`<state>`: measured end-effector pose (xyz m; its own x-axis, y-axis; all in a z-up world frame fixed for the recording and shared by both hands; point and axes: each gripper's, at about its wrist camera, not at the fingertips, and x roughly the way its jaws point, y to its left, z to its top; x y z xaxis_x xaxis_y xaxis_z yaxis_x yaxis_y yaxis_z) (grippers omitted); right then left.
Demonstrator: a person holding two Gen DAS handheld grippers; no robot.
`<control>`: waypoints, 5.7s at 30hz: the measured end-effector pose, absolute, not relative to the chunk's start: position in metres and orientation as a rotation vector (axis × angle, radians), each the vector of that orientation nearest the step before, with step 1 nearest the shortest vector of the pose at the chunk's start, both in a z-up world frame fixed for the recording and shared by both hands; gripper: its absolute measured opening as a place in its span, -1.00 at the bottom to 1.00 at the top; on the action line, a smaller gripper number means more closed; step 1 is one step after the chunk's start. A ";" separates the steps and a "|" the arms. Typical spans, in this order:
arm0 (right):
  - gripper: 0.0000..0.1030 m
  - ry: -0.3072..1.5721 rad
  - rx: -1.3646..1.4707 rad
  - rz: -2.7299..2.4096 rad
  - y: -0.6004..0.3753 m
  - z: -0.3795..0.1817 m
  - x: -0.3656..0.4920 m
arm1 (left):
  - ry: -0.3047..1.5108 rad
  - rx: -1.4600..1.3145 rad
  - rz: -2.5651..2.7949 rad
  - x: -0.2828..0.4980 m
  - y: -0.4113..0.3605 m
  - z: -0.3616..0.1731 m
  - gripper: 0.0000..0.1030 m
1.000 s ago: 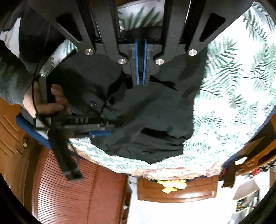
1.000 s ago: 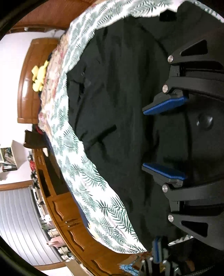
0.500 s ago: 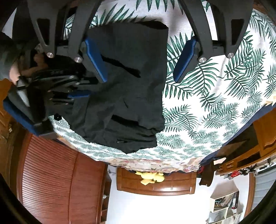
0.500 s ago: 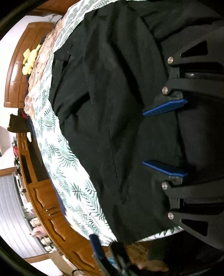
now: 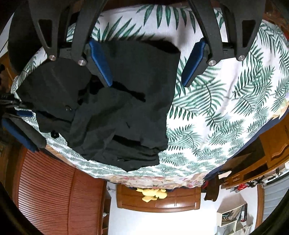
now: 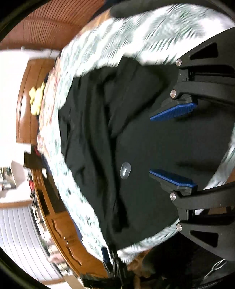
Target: Fold large clothes
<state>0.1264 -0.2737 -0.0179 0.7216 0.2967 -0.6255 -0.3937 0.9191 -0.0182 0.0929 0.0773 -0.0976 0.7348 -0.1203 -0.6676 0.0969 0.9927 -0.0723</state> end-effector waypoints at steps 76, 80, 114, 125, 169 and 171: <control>-0.76 0.744 -0.118 0.333 -0.344 -0.058 0.124 | 0.831 0.026 -0.144 0.100 0.084 -0.123 -0.88; -0.82 0.659 -0.164 0.337 -0.343 -0.013 0.122 | 0.787 0.028 -0.154 0.094 0.083 -0.097 -0.90; -0.84 0.435 -0.199 0.404 -0.379 0.100 -0.007 | 0.482 0.052 -0.170 -0.013 0.084 0.065 -0.90; -0.83 0.387 -0.197 0.326 -0.358 0.085 0.146 | 0.473 0.014 -0.120 0.124 0.078 0.048 -0.90; 0.16 0.703 -0.081 0.088 -0.319 0.049 0.405 | 0.557 -0.022 -0.223 0.278 0.056 -0.034 0.59; 0.16 0.739 -0.085 0.084 -0.320 0.042 0.416 | 0.570 -0.011 -0.236 0.278 0.049 -0.039 0.59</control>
<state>0.4163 -0.3201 0.0423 0.7362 0.0464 -0.6752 -0.1061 0.9932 -0.0475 0.2779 0.0495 -0.0385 0.8153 -0.2247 -0.5336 0.2188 0.9729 -0.0754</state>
